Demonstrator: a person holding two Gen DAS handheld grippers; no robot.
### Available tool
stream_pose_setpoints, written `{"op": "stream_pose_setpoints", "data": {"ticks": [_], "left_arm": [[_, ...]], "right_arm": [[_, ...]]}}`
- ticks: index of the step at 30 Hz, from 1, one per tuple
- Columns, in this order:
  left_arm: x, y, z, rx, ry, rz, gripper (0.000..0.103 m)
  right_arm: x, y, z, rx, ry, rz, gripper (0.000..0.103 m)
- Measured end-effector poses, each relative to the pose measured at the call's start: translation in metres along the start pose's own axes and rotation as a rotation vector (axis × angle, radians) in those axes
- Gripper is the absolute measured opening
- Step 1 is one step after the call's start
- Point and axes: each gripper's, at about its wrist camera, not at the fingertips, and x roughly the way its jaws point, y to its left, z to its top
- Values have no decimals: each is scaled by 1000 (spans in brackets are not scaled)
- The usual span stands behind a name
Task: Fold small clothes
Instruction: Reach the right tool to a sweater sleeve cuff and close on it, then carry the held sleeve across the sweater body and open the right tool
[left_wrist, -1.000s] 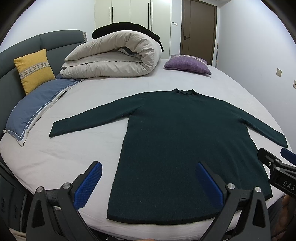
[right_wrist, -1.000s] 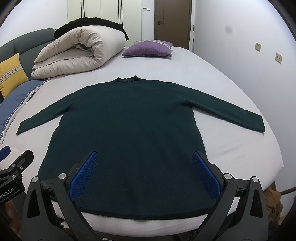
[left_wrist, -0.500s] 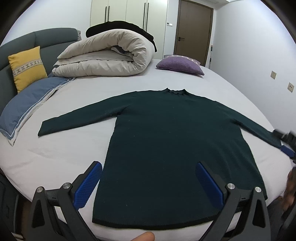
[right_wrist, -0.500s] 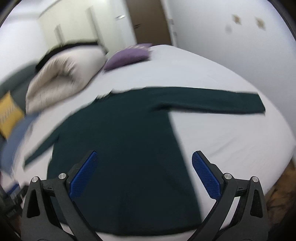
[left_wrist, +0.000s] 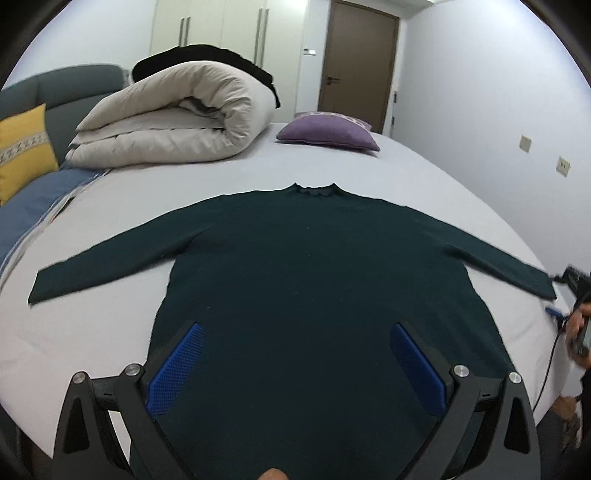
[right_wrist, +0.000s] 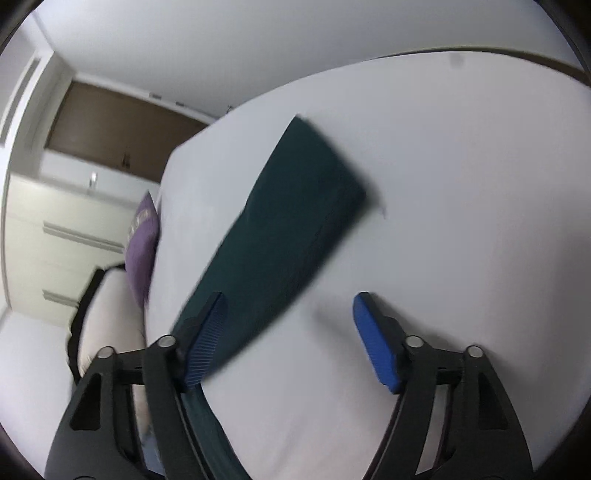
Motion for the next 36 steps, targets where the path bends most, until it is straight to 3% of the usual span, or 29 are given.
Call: {"op": "stream_pose_setpoints", "data": {"ticks": [2,3,5,7,12,17,24,28,31,33,34,36], "left_arm": [[14,-2,4,1,72,26,103],[23,1,7,-31,113,5,103],[35,8,11,-70,126,-22,103],[47,12,15,-64,128,9,103],[68,26,27,-83,140,-82,103],[83,44,40,-150,144,-196,103],[89,84,60,-244,74,-259,103],[88,120,56,-328,49,-263,102],[90,143,53,-356,46,-255,102],[91,153,50,-376,46,-252,102],[94,157,49,-391,48,-259,102],[97,162,46,-411,54,-274,102]], "right_arm": [[16,1,13,-4,1,11,52],[24,1,18,1,5,16,48],[38,3,31,6,16,19,27],[48,12,50,-25,14,-21,10],[60,75,60,-240,-21,-99,7],[77,177,24,-519,-7,-93,7],[143,335,-123,-931,141,14,6],[190,394,-225,-1103,263,66,6],[218,398,-305,-1173,349,69,6],[236,394,-335,-1210,390,39,7],[232,368,-356,-1229,398,10,7],[247,356,-364,-1210,425,-9,10]]}}
